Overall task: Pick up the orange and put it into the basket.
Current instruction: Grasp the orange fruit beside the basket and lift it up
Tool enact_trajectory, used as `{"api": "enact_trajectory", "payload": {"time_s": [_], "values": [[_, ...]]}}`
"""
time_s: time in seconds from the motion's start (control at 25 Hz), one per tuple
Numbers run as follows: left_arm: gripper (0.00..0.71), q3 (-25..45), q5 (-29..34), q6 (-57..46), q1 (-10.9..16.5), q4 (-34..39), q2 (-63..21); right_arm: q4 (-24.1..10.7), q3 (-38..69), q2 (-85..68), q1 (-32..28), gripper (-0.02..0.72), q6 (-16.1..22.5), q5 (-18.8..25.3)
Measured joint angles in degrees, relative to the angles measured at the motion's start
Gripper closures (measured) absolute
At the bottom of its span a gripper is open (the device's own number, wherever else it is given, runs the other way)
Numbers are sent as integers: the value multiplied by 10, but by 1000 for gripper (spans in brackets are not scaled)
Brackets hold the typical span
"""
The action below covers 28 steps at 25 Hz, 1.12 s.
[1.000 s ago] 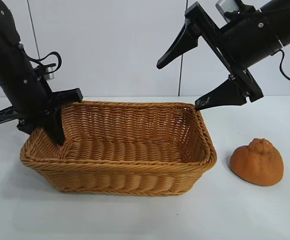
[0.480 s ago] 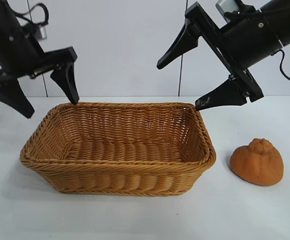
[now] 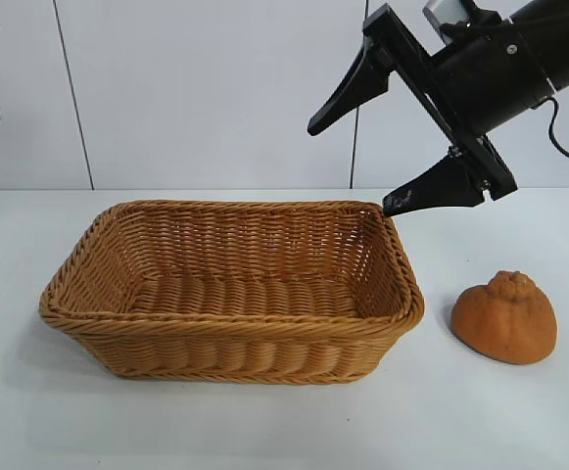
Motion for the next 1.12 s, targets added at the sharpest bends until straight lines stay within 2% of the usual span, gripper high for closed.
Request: {"api": "enact_trajectory", "payload": {"time_s": [0.16,0.4,0.56,0.8,1.0,1.12], "values": [[77,0,52,3,0,25,-64,0,0,0,0,52,0,0],[77,40,58,3,0,27,-205,0,0,0,0,52,0,0],[77,126,61,8,0,28,-322,0,0,0,0,52,0,3],[77,303,65,10,0,34,-505,0,0,0,0,52,0,9],[77,450,25,11,0,33,-660,0,0,0,0,52,0,12],[77,503,2,11,0,31,-738,-1,-1,0,0,52,0,17]]}}
